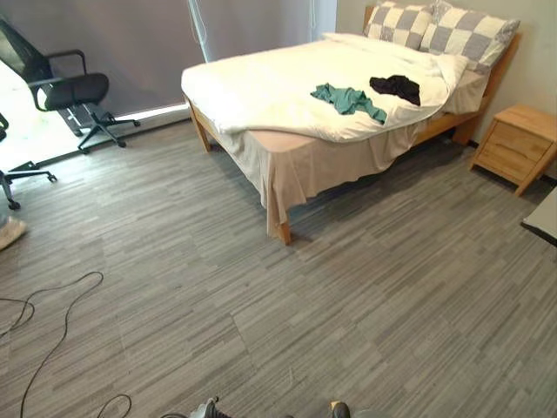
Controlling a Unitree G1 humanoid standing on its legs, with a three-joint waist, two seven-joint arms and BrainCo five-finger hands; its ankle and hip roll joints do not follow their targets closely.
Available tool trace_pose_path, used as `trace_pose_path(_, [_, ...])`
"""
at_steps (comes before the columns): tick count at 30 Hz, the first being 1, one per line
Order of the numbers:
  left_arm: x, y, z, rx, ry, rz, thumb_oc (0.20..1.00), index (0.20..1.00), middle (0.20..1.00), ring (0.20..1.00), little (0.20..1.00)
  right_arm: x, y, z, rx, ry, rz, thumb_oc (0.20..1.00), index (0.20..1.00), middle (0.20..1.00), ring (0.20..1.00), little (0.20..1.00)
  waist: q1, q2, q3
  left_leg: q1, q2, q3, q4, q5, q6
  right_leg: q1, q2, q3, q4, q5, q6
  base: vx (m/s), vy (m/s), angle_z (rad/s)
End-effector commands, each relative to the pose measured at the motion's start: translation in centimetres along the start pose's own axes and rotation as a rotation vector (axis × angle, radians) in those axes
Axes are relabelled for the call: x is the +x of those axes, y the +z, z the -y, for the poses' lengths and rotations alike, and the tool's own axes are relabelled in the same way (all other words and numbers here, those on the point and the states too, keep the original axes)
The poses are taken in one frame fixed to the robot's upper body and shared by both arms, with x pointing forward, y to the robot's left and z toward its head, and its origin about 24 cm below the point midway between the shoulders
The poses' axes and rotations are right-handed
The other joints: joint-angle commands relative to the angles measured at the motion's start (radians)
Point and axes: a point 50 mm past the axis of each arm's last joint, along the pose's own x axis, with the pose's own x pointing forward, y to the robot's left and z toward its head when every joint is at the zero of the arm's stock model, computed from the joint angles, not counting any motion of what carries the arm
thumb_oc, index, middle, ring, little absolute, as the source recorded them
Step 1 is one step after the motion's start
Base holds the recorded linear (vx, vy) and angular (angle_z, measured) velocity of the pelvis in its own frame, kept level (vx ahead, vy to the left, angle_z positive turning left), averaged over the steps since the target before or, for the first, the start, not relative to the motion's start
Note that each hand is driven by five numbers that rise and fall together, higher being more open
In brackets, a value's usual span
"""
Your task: Tidy up the quilt and then pick up the clothes from the bed and put them into the laundry hamper.
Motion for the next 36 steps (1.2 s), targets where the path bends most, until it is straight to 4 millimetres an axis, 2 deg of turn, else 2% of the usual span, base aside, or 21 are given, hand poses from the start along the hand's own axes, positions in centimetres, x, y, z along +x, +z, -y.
trace_pose_path(1, [0.5,1.0,-2.5,0.046,0.075,0.033,1.0,1.0,1.0,1.0,1.0,0.2,1.9,1.3,-0.07,-0.048,0.042,1.0,1.0,1.0,1.0,1.0,-0.028,-0.032,0.062,0.04,0.013,0.04,-0.025,-0.093,-0.041,0.134,-0.072,0.025,-0.21,-0.039,0.131,0.0,0.02,-0.04])
trace_pose_path(8, [0.5,0.7,-2.5,0.021,0.07,0.012,1.0,1.0,1.0,1.0,1.0,0.3,2.4,1.8,-0.081,-0.064,0.052,1.0,1.0,1.0,1.0,1.0,-0.023,-0.032,0.073,0.032,0.007,0.04,-0.025,-0.098,-0.03,0.123,-0.072,0.036,-0.21,-0.036,0.134,0.02,0.044,-0.09])
trace_pose_path(10, [0.4,0.5,-2.1,-0.012,0.058,0.001,1.0,1.0,1.0,1.0,1.0,0.3,3.5,2.3,-0.061,-0.076,0.086,1.0,1.0,1.0,1.0,1.0,-0.02,-0.035,0.083,0.033,0.004,0.042,-0.025,-0.103,-0.023,0.118,-0.075,0.038,-0.193,-0.041,0.134,0.04,0.083,-0.01])
trace_pose_path(14, [0.5,0.2,-2.4,-0.062,0.061,-0.016,1.0,1.0,1.0,1.0,1.0,0.3,4.2,2.6,-0.047,-0.085,0.103,1.0,1.0,1.0,1.0,1.0,-0.008,-0.036,0.105,0.026,0.007,0.042,-0.025,-0.104,-0.006,0.024,-0.069,0.035,-0.016,-0.076,0.143,-0.01,0.05,-0.05])
trace_pose_path(15, [0.5,0.0,-2.6,-0.125,0.068,-0.031,1.0,1.0,1.0,1.0,1.0,0.2,4.7,2.8,-0.011,-0.085,0.119,1.0,1.0,1.0,1.0,1.0,-0.004,-0.034,0.123,0.046,0.006,0.043,-0.025,-0.118,0.008,-0.049,-0.081,0.013,0.158,-0.056,0.195,0.06,0.106,-0.09])
trace_pose_path(16, [0.5,0.0,-2.6,-0.151,0.071,-0.036,1.0,1.0,1.0,1.0,1.0,0.2,4.7,3.1,0.012,-0.088,0.119,1.0,1.0,1.0,1.0,1.0,-0.007,-0.03,0.134,0.064,0.004,0.047,-0.025,-0.126,0.015,-0.093,-0.097,0.002,0.256,-0.016,0.216,0.13,0.126,-0.31])
trace_pose_path(17, [0.5,0.0,-2.6,-0.179,0.07,-0.041,1.0,1.0,1.0,1.0,1.0,0.3,4.8,3.4,0.051,-0.094,0.119,1.0,1.0,1.0,1.0,1.0,-0.014,-0.023,0.15,0.089,0.003,0.052,-0.025,-0.138,0.022,-0.148,-0.112,-0.012,0.363,0.024,0.232,0.09,0.077,-0.27])
trace_pose_path(18, [0.5,0.0,-2.6,-0.179,0.07,-0.041,1.0,1.0,1.0,1.0,1.0,0.3,4.8,3.4,0.051,-0.094,0.119,1.0,1.0,1.0,1.0,1.0,-0.014,-0.023,0.149,0.089,0.002,0.052,-0.025,-0.138,0.023,-0.149,-0.113,-0.011,0.364,0.023,0.232,0.23,0.047,-0.13])
trace_pose_path(19, [0.5,-0.2,-2.7,-0.211,0.071,-0.054,1.0,1.0,1.0,1.0,1.0,0.3,4.5,3.4,0.124,-0.094,0.107,1.0,1.0,1.0,1.0,1.0,-0.028,-0.005,0.161,0.118,0.016,0.041,-0.025,-0.153,0.021,-0.218,-0.114,-0.03,0.456,0.033,0.223,0.27,-0.001,0.25])
trace_pose_path(20, [0.5,-0.1,-2.6,-0.224,0.067,-0.055,1.0,1.0,1.0,1.0,1.0,0.3,4.3,3.5,0.163,-0.095,0.095,1.0,1.0,1.0,1.0,1.0,-0.039,-0.002,0.159,0.131,0.015,0.038,-0.025,-0.165,0.016,-0.234,-0.121,-0.044,0.436,0.015,0.219,0.43,-0.044,0.34])
trace_pose_path(22, [0.5,-0.2,-2.5,-0.257,0.057,-0.066,1.0,1.0,1.0,1.0,1.0,0.3,3.4,3.3,0.248,-0.1,0.065,1.0,1.0,1.0,1.0,1.0,-0.061,-0.008,0.15,0.161,0.01,0.036,-0.025,-0.197,-0.004,-0.224,-0.117,-0.072,0.269,-0.021,0.195,0.41,-0.118,0.28])
trace_pose_path(24, [0.6,-0.1,-2.7,-0.28,0.062,-0.066,1.0,1.0,1.0,1.0,1.0,0.3,2.8,3.0,0.28,-0.092,0.039,1.0,1.0,1.0,1.0,1.0,-0.087,-0.013,0.144,0.191,0.017,0.034,-0.025,-0.22,-0.03,-0.225,-0.115,-0.09,0.062,0.0,0.186,0.37,-0.15,0.22])
trace_pose_path(27, [0.6,0.0,-2.7,-0.264,0.053,-0.063,1.0,1.0,1.0,1.0,1.0,0.3,1.2,2.3,0.238,-0.067,-0.014,1.0,1.0,1.0,1.0,1.0,-0.095,-0.007,0.121,0.248,0.048,0.036,-0.025,-0.259,-0.053,-0.203,-0.108,-0.11,-0.061,0.033,0.177,0.52,-0.245,0.02])
trace_pose_path(29, [0.6,0.2,-2.6,-0.265,0.052,-0.057,1.0,1.0,1.0,1.0,1.0,0.3,0.9,2.3,0.224,-0.069,-0.021,1.0,1.0,1.0,1.0,1.0,-0.1,0.0,0.117,0.241,0.066,0.034,0.033,-0.243,-0.062,-0.192,-0.096,-0.104,-0.044,0.031,0.161,0.41,-0.199,0.05])
trace_pose_path(30, [0.7,0.9,-2.9,-0.299,0.06,-0.035,1.0,1.0,1.0,1.0,1.0,0.4,0.5,2.7,0.18,-0.077,-0.033,1.0,1.0,1.0,1.0,1.0,-0.098,0.01,0.109,0.16,0.095,0.058,0.28,-0.148,-0.094,-0.119,-0.058,-0.096,-0.047,-0.006,0.11,0.44,-0.264,0.11])
trace_pose_path(31, [0.7,1.1,-3.1,-0.309,0.064,-0.028,1.0,1.0,1.0,1.0,1.0,0.4,0.5,2.8,0.167,-0.081,-0.032,1.0,1.0,1.0,1.0,1.0,-0.093,0.001,0.112,0.102,0.104,0.051,0.428,-0.1,-0.093,-0.084,-0.055,-0.101,-0.061,-0.016,0.09,0.58,-0.392,0.21])
trace_pose_path(32, [0.7,1.7,-3.7,-0.317,0.082,-0.002,1.0,1.0,1.0,1.0,1.0,0.4,0.8,3.1,0.146,-0.091,-0.019,1.0,1.0,1.0,1.0,1.0,-0.083,-0.015,0.124,0.015,0.104,0.018,0.609,0.003,-0.096,-0.041,-0.047,-0.102,-0.08,-0.025,0.056,0.37,-0.316,0.06])
trace_pose_path(33, [0.8,2.3,-4.3,-0.322,0.102,0.021,1.0,1.0,1.0,1.0,1.0,0.4,1.2,3.3,0.138,-0.097,-0.003,1.0,1.0,1.0,1.0,1.0,-0.068,-0.031,0.145,-0.047,0.1,0.008,0.74,0.032,-0.089,-0.007,-0.043,-0.09,-0.089,-0.038,0.034,0.26,-0.225,-0.34])
trace_pose_path(34, [0.8,2.3,-4.4,-0.322,0.103,0.021,1.0,1.0,1.0,1.0,1.0,0.4,1.2,3.3,0.138,-0.097,-0.003,1.0,1.0,1.0,1.0,1.0,-0.07,-0.033,0.143,-0.051,0.097,0.007,0.74,0.034,-0.088,-0.01,-0.046,-0.091,-0.089,-0.037,0.034,0.37,-0.228,-0.87])
trace_pose_path(35, [0.8,3.3,-5.2,-0.327,0.132,0.053,1.0,1.0,1.0,1.0,1.0,0.4,2.2,4.0,0.112,-0.117,0.024,1.0,1.0,1.0,1.0,1.0,-0.044,-0.071,0.165,-0.165,0.103,0.051,0.871,-0.014,-0.065,0.052,-0.062,-0.077,-0.116,-0.06,0.02,0.43,-0.161,-0.87])
trace_pose_path(36, [0.8,3.9,-5.4,-0.332,0.144,0.079,1.0,1.0,1.0,1.0,1.0,0.4,2.5,4.2,0.087,-0.124,0.033,1.0,1.0,1.0,1.0,1.0,-0.026,-0.078,0.169,-0.215,0.097,0.073,0.86,-0.047,-0.061,0.09,-0.064,-0.07,-0.132,-0.073,0.023,0.57,-0.164,-0.56])
